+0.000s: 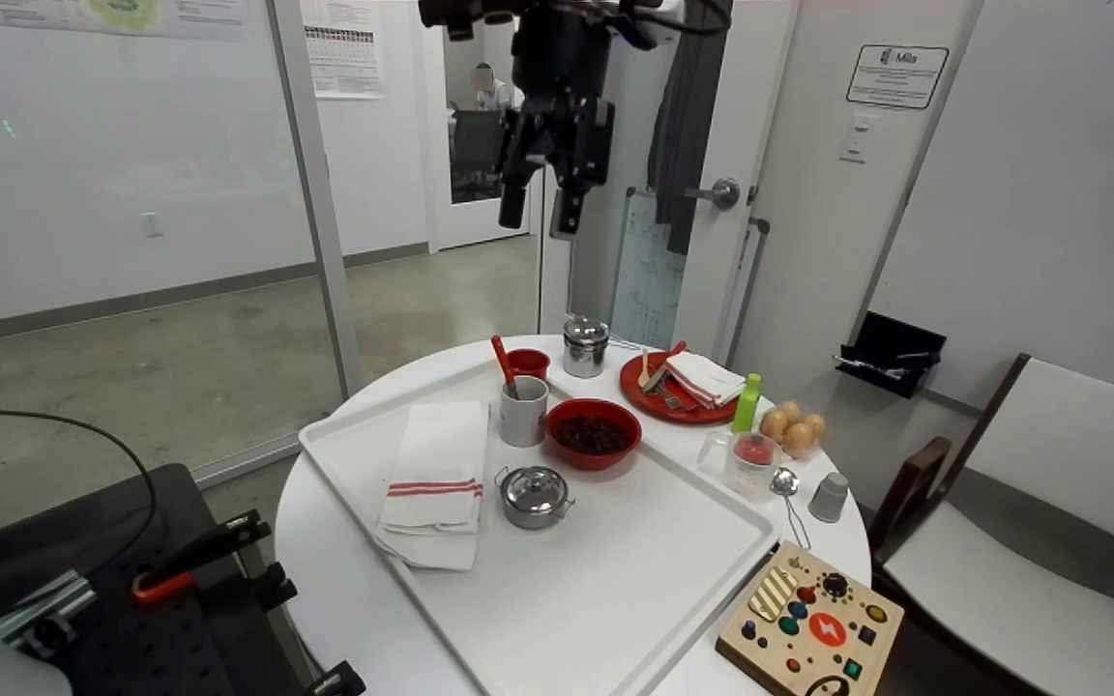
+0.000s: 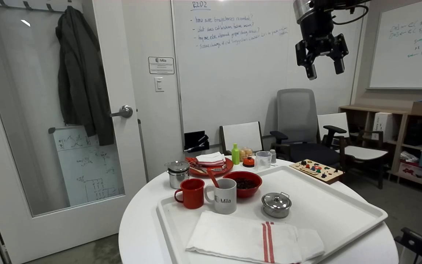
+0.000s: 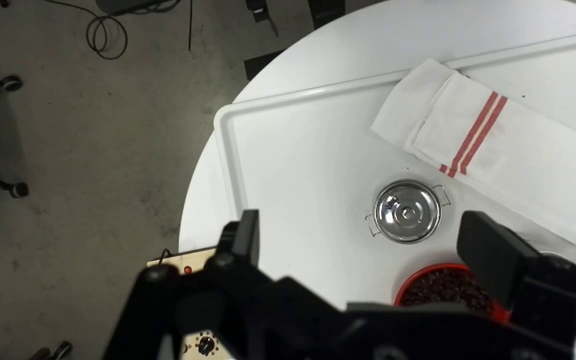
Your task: Fold the white and red towel from left to right
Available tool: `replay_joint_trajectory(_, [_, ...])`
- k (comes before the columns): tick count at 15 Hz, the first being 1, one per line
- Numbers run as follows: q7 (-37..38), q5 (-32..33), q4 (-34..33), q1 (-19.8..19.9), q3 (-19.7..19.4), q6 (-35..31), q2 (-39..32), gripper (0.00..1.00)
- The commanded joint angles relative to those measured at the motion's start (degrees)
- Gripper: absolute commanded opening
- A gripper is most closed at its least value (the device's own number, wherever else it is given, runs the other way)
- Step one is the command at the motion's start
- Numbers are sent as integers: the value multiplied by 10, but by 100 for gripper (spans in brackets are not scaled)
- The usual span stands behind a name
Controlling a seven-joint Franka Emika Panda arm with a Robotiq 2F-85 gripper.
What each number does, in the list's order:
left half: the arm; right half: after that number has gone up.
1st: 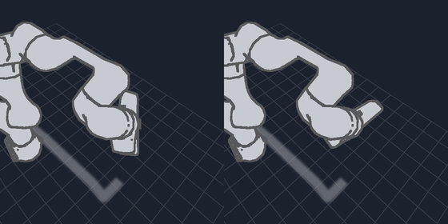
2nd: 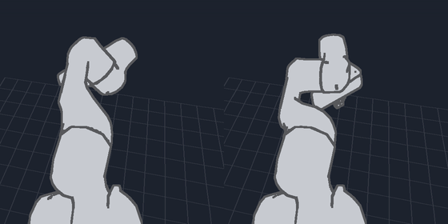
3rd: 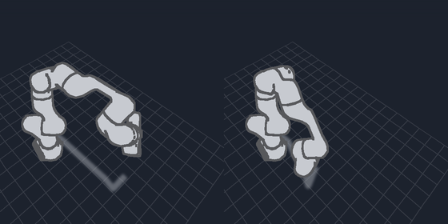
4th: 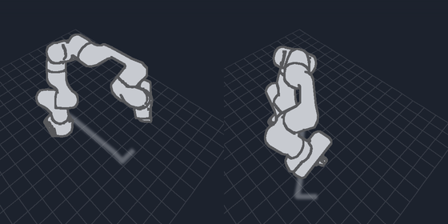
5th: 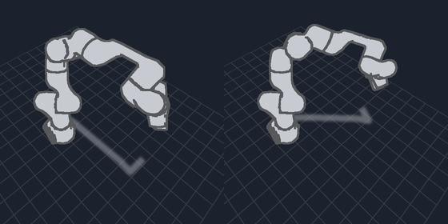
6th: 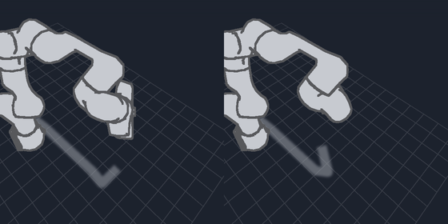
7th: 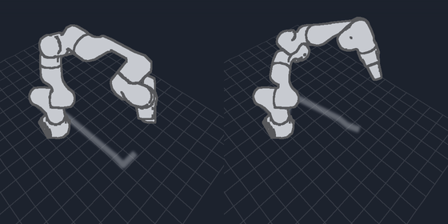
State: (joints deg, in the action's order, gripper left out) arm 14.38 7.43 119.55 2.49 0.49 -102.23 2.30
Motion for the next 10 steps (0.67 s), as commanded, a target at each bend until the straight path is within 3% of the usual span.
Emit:
replay_joint_trajectory(1, [23, 0, -1, -11, 2, -2, -7, 100])
replay_joint_trajectory(6, [184, -19, -36, -68, 55, -33, -76, 100])
replay_joint_trajectory(10, [312, -21, -117, -133, 88, -30, -181, 100])
